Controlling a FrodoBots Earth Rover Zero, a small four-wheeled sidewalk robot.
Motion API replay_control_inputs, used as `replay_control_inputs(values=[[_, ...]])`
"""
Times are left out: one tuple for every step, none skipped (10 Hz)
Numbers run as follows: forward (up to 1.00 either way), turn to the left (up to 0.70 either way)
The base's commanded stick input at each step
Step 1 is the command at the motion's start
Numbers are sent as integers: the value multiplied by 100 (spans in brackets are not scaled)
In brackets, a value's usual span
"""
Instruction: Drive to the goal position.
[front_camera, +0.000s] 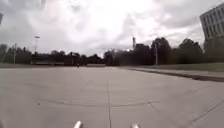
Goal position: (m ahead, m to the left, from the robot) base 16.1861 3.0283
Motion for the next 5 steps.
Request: replay_control_inputs(values=[[100, -28], [100, 0], [100, 0], [100, 0], [100, 0]])
